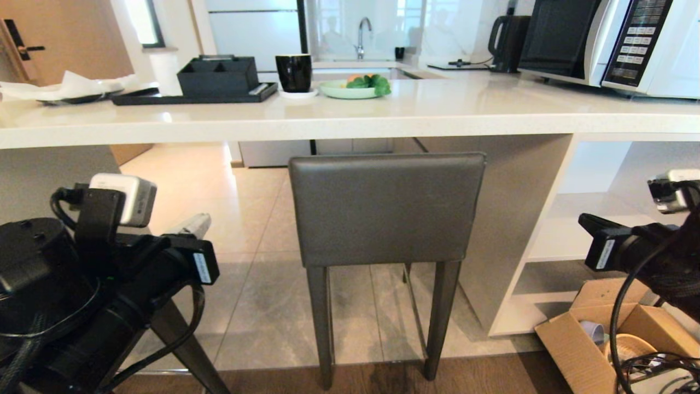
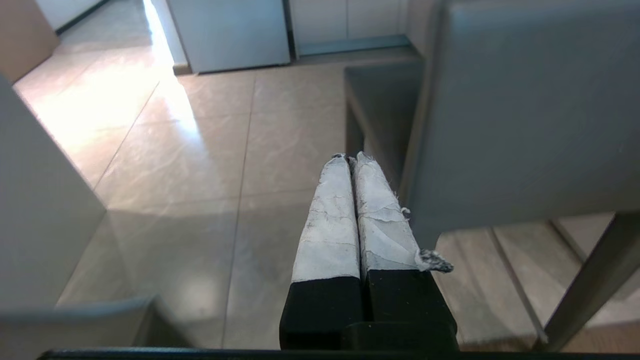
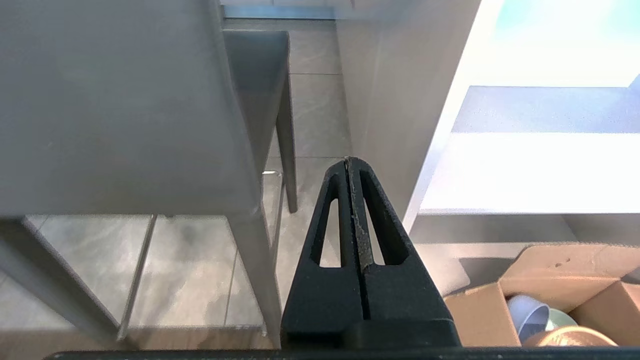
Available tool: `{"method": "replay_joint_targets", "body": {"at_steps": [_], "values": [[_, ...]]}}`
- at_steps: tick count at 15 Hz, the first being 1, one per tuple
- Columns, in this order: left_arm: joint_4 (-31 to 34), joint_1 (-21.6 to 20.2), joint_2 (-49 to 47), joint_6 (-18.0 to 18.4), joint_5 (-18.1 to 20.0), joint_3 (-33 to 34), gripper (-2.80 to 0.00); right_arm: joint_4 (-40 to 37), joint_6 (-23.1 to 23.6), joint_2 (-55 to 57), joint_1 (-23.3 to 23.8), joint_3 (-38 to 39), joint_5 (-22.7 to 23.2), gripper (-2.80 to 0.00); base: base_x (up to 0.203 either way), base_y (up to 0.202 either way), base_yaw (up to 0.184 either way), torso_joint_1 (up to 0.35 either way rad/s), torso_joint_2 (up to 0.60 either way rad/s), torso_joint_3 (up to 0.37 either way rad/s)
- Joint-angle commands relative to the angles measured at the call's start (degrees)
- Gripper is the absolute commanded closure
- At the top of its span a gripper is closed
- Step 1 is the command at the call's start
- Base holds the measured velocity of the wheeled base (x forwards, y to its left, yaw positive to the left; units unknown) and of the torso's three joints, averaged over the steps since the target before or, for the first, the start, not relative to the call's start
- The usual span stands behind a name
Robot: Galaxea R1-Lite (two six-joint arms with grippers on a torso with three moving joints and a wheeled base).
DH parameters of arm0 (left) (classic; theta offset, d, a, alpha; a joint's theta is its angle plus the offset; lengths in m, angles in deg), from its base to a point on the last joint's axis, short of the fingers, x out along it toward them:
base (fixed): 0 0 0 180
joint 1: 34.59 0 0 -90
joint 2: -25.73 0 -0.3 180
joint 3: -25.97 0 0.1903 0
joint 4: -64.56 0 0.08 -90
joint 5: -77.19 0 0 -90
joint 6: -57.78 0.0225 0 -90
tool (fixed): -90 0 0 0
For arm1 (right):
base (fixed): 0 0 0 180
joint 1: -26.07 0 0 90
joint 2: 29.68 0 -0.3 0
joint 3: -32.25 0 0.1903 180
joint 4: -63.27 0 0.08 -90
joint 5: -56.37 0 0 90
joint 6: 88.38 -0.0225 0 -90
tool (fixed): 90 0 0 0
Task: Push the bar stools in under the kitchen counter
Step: Push the gray chair back under the dining table
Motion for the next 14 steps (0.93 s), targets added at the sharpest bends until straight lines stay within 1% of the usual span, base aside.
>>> {"method": "replay_joint_targets", "body": {"at_steps": [1,2,3,6,7,9,14], "values": [[-0.2,-1.4,5.8,-0.1,-0.1,3.6,0.0,0.3,0.0,-5.9,-0.1,3.3,-0.9,0.0,0.0,0.0,0.0,0.0,0.0,0.0],[-0.2,-2.4,6.0,0.0,0.0,4.5,0.0,0.3,0.0,-7.0,-0.3,4.6,-3.0,0.0,0.0,0.0,0.0,0.0,0.0,0.0],[-0.2,-2.5,5.8,0.0,0.0,4.3,0.0,0.4,0.0,-7.7,-0.5,4.9,-3.6,0.0,0.0,0.0,0.0,0.0,0.0,0.0],[-0.2,-2.5,5.4,-0.6,0.0,3.1,0.0,0.4,-0.3,-8.2,-0.4,5.7,-3.6,0.0,0.0,0.0,0.0,0.0,0.0,0.0],[-0.2,-2.5,5.4,-1.2,-0.1,3.6,0.0,0.4,-0.5,-8.4,-0.5,6.5,-3.6,0.0,0.0,0.0,0.0,0.0,0.0,0.0],[-0.2,-2.6,5.2,-3.6,-0.1,3.8,0.0,0.4,-1.2,-8.8,-0.5,7.3,-3.6,0.0,0.0,0.0,0.0,0.0,0.0,0.0],[1.3,-2.6,3.9,-3.7,-0.9,3.2,0.0,0.5,-1.5,-8.7,-0.5,6.9,-3.2,0.0,0.0,0.0,0.0,0.0,0.0,0.0]]}}
